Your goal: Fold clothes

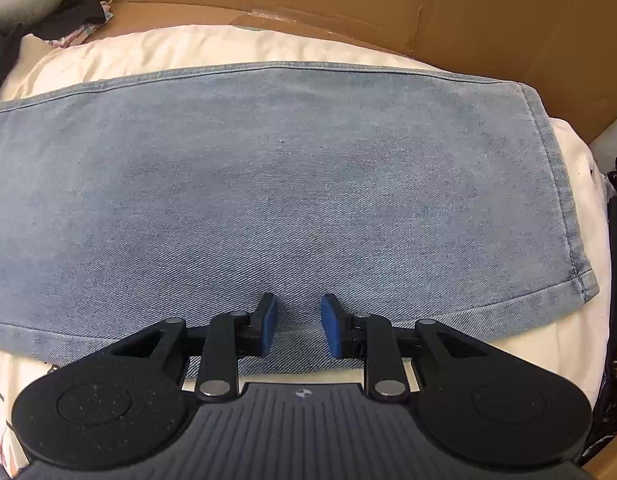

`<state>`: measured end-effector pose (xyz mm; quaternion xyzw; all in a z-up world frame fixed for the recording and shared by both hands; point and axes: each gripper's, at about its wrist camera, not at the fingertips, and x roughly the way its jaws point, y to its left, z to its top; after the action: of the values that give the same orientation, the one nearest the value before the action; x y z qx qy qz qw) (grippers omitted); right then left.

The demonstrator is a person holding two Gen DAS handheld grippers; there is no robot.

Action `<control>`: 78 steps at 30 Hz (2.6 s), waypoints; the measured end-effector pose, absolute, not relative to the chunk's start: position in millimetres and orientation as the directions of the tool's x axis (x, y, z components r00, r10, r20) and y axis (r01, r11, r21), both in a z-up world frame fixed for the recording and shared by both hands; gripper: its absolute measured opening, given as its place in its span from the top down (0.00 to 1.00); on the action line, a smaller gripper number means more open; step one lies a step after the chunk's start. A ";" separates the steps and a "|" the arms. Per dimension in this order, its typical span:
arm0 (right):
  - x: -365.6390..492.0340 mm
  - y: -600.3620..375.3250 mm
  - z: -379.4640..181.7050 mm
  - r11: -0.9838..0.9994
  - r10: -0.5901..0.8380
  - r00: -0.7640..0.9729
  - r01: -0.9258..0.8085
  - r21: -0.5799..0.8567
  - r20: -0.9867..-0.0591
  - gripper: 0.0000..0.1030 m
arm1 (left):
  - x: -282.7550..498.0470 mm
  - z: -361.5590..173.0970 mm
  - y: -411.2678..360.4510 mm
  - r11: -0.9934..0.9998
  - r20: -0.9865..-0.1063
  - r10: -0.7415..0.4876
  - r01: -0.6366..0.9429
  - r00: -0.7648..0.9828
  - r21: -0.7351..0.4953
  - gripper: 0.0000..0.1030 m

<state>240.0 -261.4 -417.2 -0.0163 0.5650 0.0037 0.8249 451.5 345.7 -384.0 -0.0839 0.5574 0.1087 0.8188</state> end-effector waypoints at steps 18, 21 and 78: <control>247.4 -296.4 -407.7 0.993 -0.102 0.384 0.087 -0.074 -0.918 0.70 | 443.2 -380.8 338.8 0.985 -0.943 0.037 -0.171 0.330 -0.021 0.87; 249.4 -312.1 -412.8 0.988 -0.129 0.368 0.131 -0.086 -0.921 0.70 | 448.5 -394.2 336.3 0.987 -0.942 0.045 -0.159 0.332 -0.009 0.92; 26.9 -331.0 -323.2 0.990 -0.132 0.335 0.083 -0.111 -0.933 0.68 | 473.0 -378.1 322.5 0.951 -0.947 0.144 -0.306 0.286 0.053 0.90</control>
<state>26.9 -331.0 -323.2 -0.0215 0.5728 -0.0659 0.8168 473.0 322.5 -378.1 -0.0694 0.5805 0.1408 0.7990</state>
